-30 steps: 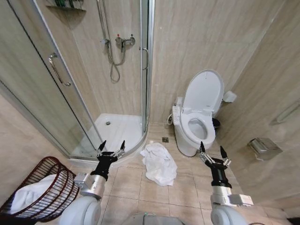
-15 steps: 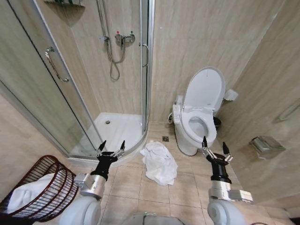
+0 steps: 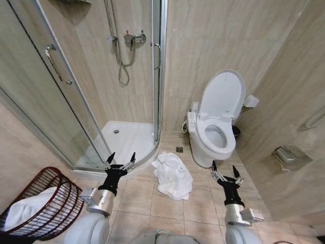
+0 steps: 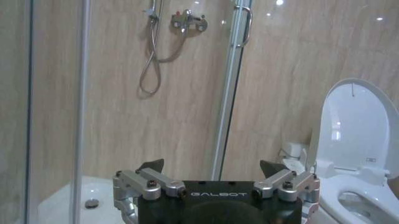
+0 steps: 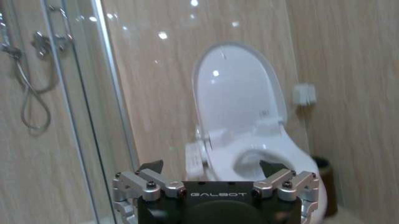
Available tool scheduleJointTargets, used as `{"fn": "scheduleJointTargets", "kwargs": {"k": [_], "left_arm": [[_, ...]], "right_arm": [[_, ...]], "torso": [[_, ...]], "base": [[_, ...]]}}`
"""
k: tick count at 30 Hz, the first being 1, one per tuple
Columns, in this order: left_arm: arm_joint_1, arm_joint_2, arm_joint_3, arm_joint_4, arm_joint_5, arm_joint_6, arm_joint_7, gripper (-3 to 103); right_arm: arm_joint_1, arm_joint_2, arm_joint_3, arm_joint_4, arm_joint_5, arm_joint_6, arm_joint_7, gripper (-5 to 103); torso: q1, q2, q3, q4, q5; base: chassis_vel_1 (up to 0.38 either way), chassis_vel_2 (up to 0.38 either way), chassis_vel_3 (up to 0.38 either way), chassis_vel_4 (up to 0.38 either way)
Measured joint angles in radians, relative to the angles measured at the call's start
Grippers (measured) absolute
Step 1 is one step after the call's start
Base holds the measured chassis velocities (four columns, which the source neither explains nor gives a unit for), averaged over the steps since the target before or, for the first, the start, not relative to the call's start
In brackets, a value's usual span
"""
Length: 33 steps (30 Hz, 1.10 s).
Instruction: Discard the used towel into the hamper.
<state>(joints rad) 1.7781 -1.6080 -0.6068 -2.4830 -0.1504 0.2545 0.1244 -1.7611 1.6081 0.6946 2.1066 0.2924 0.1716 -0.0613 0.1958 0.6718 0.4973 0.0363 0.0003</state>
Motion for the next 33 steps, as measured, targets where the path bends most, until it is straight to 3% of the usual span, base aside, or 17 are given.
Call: {"fn": "scheduleJointTargets", "kwargs": {"k": [6,33], "left_arm": [[0.0,0.0,0.0,0.0,0.0,0.0,0.0,100],[0.0,0.0,0.0,0.0,0.0,0.0,0.0,100]], "right_arm": [[-0.002,0.0,-0.003,-0.027,0.054,-0.002,-0.003,100],[-0.018,0.0,-0.004,-0.004,0.039,0.027,-0.013,100]], "torso": [[-0.017,-0.04,-0.023,0.0,-0.0003],[-0.062,-0.15,-0.088,-0.0001,-0.0003]], "base": [[0.0,0.0,0.0,0.0],[0.0,0.0,0.0,0.0]]}}
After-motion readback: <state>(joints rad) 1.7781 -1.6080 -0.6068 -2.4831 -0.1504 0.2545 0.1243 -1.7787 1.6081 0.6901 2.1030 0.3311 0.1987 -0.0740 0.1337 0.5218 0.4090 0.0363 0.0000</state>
